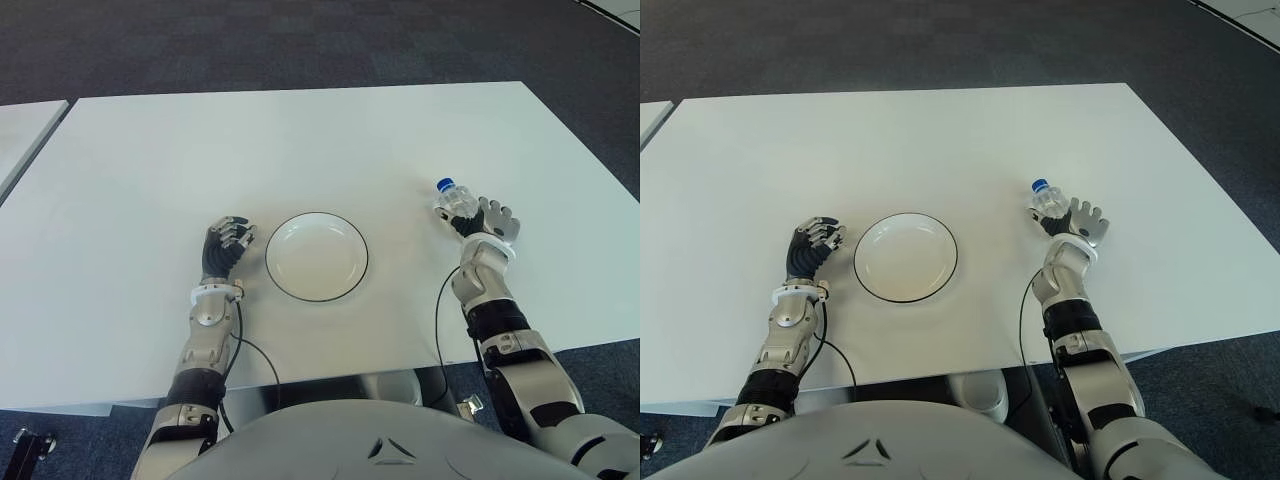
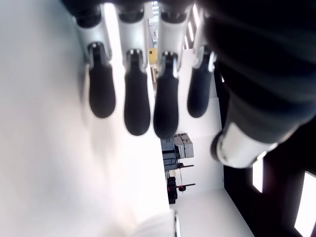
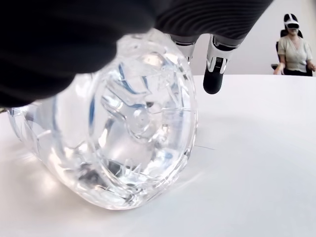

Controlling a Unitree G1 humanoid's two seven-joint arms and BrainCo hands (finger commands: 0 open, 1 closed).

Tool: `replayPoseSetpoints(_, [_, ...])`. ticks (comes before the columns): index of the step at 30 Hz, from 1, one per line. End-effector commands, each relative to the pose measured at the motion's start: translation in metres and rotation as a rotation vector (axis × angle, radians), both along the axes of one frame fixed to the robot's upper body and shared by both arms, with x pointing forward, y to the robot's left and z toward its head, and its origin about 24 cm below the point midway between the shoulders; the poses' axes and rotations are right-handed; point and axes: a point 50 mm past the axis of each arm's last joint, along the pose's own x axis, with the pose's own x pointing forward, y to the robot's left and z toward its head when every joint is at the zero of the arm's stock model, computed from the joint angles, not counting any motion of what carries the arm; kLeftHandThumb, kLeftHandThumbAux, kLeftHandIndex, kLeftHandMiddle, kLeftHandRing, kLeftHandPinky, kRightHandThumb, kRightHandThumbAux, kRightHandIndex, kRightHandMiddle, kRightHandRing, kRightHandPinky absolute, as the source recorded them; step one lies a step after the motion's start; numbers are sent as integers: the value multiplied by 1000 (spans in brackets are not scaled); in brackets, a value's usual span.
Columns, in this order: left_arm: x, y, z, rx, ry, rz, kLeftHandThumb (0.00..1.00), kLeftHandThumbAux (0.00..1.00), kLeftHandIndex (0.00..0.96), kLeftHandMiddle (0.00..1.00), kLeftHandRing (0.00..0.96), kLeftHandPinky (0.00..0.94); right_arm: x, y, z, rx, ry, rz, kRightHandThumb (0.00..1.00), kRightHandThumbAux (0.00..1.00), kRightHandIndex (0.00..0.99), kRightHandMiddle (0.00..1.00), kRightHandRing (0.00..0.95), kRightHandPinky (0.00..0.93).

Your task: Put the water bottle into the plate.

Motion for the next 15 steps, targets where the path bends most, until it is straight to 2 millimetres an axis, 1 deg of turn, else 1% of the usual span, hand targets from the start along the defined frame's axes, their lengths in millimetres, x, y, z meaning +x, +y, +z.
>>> replayPoseSetpoints(1, [-23, -1, -28, -22, 172, 25, 704, 717, 429, 566, 568, 538, -45, 10, -74, 108, 315, 0, 516, 250, 0, 0, 0, 22])
replayPoseSetpoints(6, [-24, -1, -27, -23, 169, 40, 705, 716, 429, 564, 562, 527, -44, 11, -74, 80, 294, 27, 496, 325, 0, 0, 11, 115])
replayPoseSetpoints(8, [-24, 0, -27, -20, 168, 43, 705, 717, 429, 561, 560, 526, -44, 12, -74, 76, 281, 31, 490, 360, 0, 37, 63, 178])
replayPoseSetpoints(11, [-24, 0, -27, -16, 165, 44, 706, 717, 429, 559, 561, 526, -43, 12, -74, 76, 269, 32, 486, 383, 0, 69, 101, 217])
replayPoseSetpoints(15, [-24, 1, -27, -9, 165, 43, 706, 717, 429, 562, 570, 537, -42, 13, -74, 81, 252, 35, 476, 407, 1, 96, 121, 221])
